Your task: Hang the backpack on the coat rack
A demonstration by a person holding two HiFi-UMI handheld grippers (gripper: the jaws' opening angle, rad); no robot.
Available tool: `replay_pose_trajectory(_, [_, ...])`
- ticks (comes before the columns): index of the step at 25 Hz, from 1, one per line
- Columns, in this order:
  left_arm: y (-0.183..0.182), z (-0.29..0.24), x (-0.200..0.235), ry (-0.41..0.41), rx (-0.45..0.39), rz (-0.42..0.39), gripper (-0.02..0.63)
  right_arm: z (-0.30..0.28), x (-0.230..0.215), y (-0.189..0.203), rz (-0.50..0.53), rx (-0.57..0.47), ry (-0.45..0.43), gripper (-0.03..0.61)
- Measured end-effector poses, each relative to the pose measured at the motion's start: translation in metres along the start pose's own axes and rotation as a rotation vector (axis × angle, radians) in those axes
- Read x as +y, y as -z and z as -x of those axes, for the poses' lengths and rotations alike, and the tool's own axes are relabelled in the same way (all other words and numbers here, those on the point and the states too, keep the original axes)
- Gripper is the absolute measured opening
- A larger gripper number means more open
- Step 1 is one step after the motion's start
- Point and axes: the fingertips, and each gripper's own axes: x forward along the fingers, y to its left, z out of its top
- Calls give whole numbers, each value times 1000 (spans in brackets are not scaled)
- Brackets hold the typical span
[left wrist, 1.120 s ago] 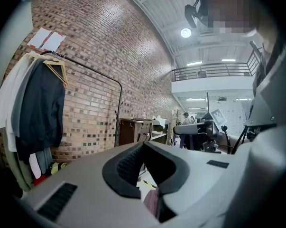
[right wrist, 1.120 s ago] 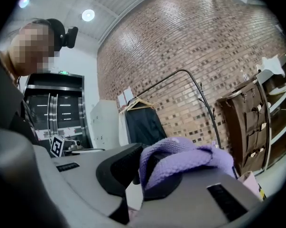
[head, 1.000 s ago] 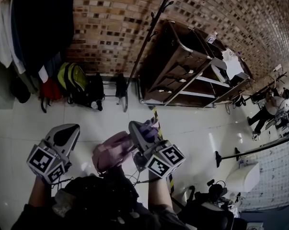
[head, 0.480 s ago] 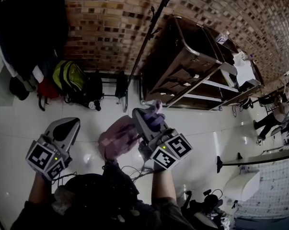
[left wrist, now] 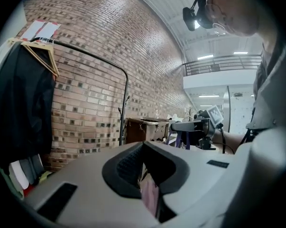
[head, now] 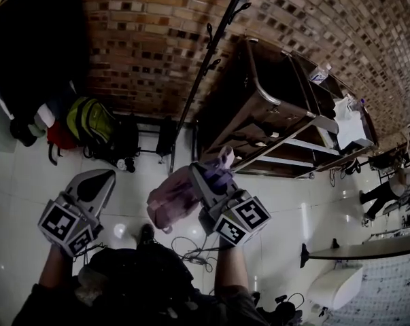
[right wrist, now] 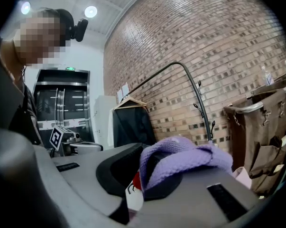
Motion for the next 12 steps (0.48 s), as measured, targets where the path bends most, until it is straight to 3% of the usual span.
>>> replay_pose_trajectory(6, [-7,-62,7,0,-9,-31,34,-1,-51,-8,-23,16,-26,2])
replay_pose_trajectory(12, [-22,-97,1,14,-44,-27,34,-1,-75,1,-47,51,-50,2])
